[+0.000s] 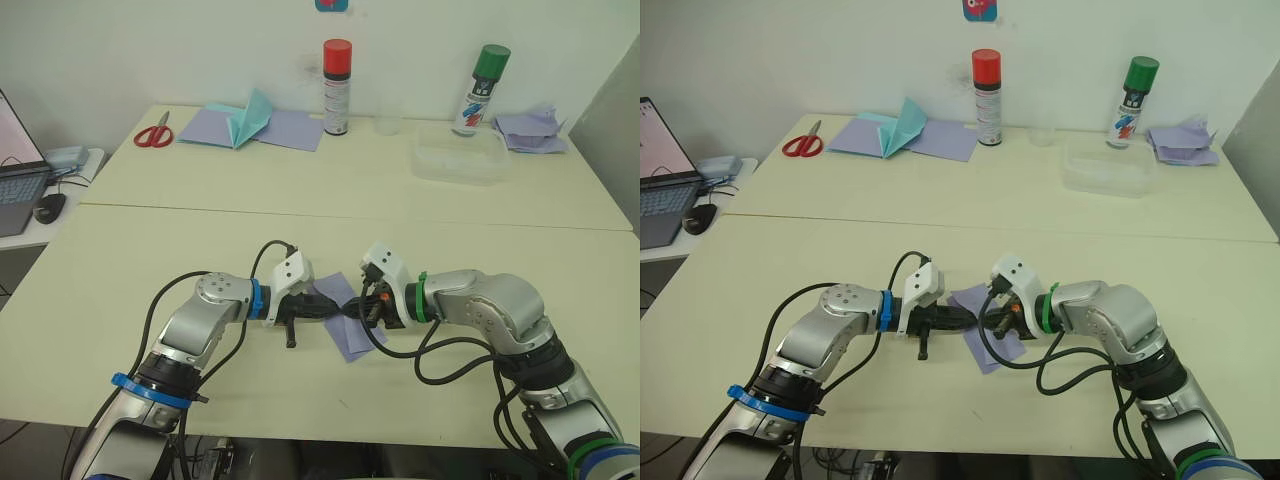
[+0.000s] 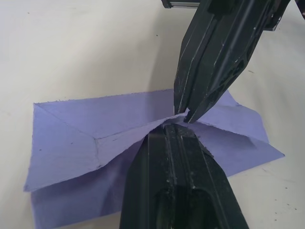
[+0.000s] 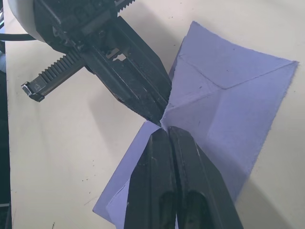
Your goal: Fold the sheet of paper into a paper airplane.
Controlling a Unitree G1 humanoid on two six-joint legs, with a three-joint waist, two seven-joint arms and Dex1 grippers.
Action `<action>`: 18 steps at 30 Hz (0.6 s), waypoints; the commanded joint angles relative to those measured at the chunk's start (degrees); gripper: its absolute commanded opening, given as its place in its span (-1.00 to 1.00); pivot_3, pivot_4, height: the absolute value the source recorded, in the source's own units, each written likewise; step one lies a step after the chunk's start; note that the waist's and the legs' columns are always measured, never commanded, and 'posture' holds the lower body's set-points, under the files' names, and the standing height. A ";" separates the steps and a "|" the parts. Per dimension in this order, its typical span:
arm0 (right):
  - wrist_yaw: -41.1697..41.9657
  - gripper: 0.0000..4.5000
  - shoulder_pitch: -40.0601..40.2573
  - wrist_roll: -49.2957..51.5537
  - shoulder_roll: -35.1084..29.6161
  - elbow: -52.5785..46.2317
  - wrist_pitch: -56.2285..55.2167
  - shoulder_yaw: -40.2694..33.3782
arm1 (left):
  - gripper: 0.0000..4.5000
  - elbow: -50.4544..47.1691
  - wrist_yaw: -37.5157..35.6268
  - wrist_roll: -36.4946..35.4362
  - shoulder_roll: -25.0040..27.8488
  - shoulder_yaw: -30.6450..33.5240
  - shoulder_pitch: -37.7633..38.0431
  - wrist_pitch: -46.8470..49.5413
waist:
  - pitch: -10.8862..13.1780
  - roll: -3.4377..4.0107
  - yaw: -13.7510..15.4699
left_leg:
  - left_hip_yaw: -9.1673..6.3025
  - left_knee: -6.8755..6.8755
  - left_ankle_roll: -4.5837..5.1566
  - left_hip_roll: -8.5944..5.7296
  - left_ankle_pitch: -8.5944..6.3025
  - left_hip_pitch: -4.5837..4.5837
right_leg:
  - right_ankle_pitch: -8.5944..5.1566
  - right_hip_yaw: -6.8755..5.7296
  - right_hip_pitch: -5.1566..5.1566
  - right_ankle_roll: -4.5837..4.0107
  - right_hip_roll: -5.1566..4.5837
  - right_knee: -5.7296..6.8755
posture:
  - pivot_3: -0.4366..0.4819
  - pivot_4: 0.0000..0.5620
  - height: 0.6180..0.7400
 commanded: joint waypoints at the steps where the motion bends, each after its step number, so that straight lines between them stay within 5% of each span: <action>1: -0.84 -0.98 -0.17 1.60 1.08 -1.03 1.35 -2.93 | -1.00 -1.27 -1.21 0.53 1.19 -0.44 0.27 -1.87 | 0.00 0.00 -0.04 | 0.01 0.00 0.00 0.00 0.00 0.00 | 0.00 0.01 0.00 0.00 0.00 0.00 | -0.05 -0.47 1.00; 6: -0.73 -0.98 -0.48 2.64 2.30 -0.93 3.52 -4.45 | -1.00 -1.10 -0.97 0.70 1.13 -0.56 0.42 -2.48 | 0.00 0.00 0.00 | 0.01 0.03 -0.01 0.01 0.01 0.01 | 0.00 0.01 0.00 0.00 0.00 0.04 | -0.05 -0.47 1.00; 9: -1.09 -0.74 -0.55 2.76 2.57 -1.10 3.86 -4.66 | -1.00 -1.04 -0.77 0.75 1.01 -0.52 0.35 -2.60 | 0.00 0.00 0.00 | 0.00 0.04 0.00 -0.01 0.00 0.01 | 0.00 0.00 0.00 0.00 0.00 0.07 | -0.05 -0.47 1.00; 13: -2.76 -0.15 -0.75 3.14 3.93 -1.78 4.90 -5.71 | -1.00 -0.75 -0.54 0.57 0.59 -0.33 0.05 -2.69 | 0.00 0.00 0.00 | 0.00 0.06 0.00 -0.01 0.00 0.02 | 0.00 0.01 0.00 0.00 0.01 0.13 | -0.05 -0.47 1.00; 18: -4.03 -0.15 -1.12 4.16 5.13 -3.25 6.81 -6.80 | -1.00 -0.42 -0.22 -0.51 -1.26 0.14 -1.21 -2.23 | 0.00 0.00 0.01 | -0.02 0.13 0.00 -0.01 0.00 0.02 | 0.00 0.03 0.00 0.00 0.02 0.24 | -0.05 -0.47 1.00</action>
